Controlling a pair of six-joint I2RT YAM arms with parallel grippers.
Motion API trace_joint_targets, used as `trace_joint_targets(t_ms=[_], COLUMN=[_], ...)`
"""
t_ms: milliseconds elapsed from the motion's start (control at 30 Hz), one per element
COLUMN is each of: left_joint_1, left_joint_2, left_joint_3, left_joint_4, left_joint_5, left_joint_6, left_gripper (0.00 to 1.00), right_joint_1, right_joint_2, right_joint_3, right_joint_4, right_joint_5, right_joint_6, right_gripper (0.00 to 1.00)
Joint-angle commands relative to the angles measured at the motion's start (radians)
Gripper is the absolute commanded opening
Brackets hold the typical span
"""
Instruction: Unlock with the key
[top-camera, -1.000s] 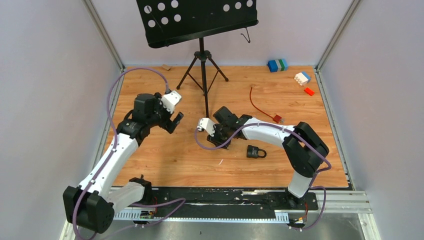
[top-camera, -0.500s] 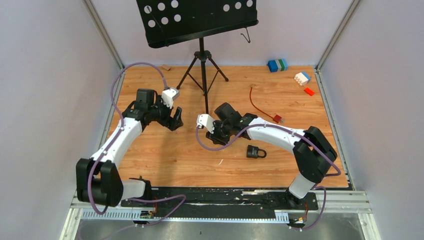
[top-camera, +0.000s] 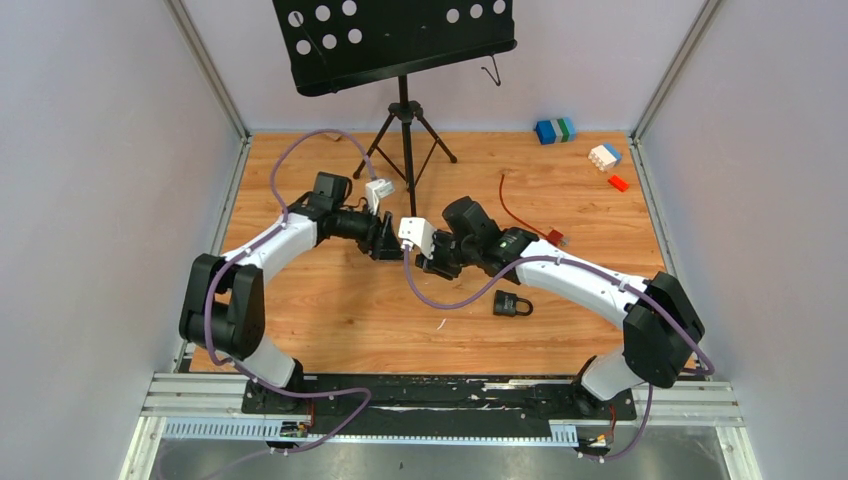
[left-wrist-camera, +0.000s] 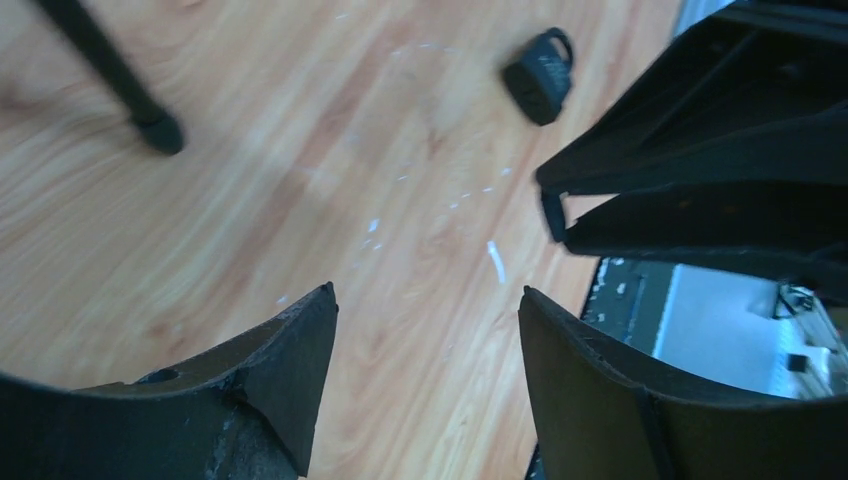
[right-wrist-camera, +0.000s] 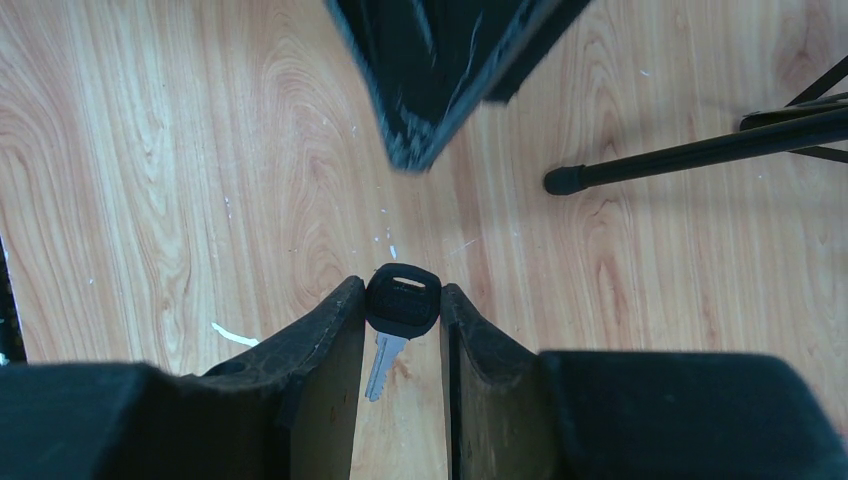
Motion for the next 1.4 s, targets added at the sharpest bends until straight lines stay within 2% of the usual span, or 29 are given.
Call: trace_joint_targets(t_ms=[0, 167, 533, 1067, 1367], left_joint_1=[-0.042, -0.063, -0.120, -0.133, -0.094], left_joint_2=[0.027, 0.061, 0.124, 0.119, 0.083], left_joint_3=[0.025, 0.014, 0.009, 0.004, -0.019], left_joint_4=[0.162, 0.284, 0.316, 0.264, 0.287], left_joint_5=[0.128, 0.145, 0.147, 0.168, 0.181], left_joint_6=[-0.181, -0.313, -0.364, -0.303, -0.307], left_gripper=[0.73, 0.71, 0.65, 0.62, 0.62], right_joint_1=[-0.001, 0.000, 0.001, 0.000, -0.003], right_joint_2=[-0.031, -0.029, -0.033, -0.021, -0.018], right_joint_3=[-0.015, -0.023, -0.027, -0.037, -0.048], right_joint_4=[0.052, 0.058, 0.060, 0.060, 0.065], right_joint_5=[-0.008, -0.003, 0.002, 0.023, 0.033], right_joint_6=[-0.019, -0.021, -0.017, -0.015, -0.023], right_gripper=[0.16, 0.16, 0.16, 0.15, 0.15])
